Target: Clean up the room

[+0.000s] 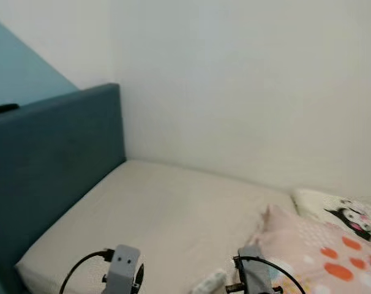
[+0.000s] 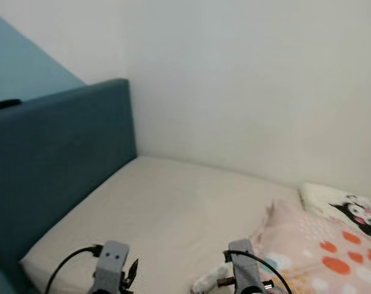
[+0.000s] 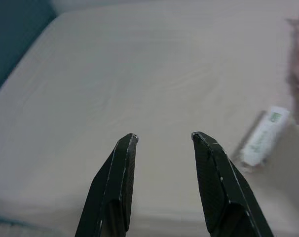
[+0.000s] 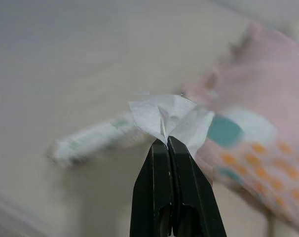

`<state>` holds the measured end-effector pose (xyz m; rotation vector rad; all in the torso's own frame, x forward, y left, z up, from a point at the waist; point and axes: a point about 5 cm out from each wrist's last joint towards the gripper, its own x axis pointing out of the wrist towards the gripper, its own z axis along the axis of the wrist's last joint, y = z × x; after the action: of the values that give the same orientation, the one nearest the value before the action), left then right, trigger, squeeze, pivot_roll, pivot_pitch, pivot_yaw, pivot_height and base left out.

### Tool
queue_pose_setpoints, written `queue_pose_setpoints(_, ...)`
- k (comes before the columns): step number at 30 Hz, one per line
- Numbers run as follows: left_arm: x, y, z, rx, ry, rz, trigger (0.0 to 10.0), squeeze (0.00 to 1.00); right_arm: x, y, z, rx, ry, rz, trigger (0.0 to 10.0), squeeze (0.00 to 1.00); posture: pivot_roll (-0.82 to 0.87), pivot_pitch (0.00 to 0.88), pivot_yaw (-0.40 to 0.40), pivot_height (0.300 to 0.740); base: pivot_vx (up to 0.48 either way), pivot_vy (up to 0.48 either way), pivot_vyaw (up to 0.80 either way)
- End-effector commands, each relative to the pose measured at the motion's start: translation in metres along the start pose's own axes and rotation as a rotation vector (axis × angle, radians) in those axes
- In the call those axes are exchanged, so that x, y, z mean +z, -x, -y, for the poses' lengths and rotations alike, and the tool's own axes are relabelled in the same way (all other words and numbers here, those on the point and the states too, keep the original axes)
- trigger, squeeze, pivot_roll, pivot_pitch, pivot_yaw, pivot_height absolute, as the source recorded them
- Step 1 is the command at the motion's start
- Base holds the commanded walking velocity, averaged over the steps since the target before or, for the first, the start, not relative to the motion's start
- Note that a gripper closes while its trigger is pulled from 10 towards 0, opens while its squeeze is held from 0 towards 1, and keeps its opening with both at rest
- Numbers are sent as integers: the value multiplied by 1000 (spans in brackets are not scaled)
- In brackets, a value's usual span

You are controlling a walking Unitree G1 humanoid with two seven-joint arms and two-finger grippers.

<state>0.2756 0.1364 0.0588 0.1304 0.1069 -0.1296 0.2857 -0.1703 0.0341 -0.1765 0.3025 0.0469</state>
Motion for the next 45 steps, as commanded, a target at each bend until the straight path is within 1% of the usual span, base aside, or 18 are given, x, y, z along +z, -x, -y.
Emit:
queue_pose_setpoints(1,-1,-1,2,-15,-5,-4,10000,0,-7,3,1,-14,-23,-22,10000,0,-7,80,-50,740,0,0,-800)
queue_pose_setpoints(7,2,-4,1,-19,-4,4,10000,0,-7,3,-1,-13,-33,-23,10000,0,-6,85,-45,740,0,0,-800)
queue_pose_setpoints(20,2,-3,0,-13,3,8,10000,0,-7,2,-2,-13,-53,-32,10000,0,0,87,-43,740,0,0,-800)
queue_pose_setpoints(35,5,-5,0,-22,-1,17,10000,0,-7,2,-2,-18,-55,-35,10000,0,-1,89,-38,740,0,0,-800)
queue_pose_setpoints(39,8,-4,-1,-13,15,33,10000,0,-7,1,-2,-17,-54,-33,10000,0,-2,90,-38,740,0,0,-800)
queue_pose_setpoints(45,8,-5,-2,-12,16,33,10000,0,-7,1,-2,-17,-51,-33,10000,0,-2,90,-39,740,0,0,-800)
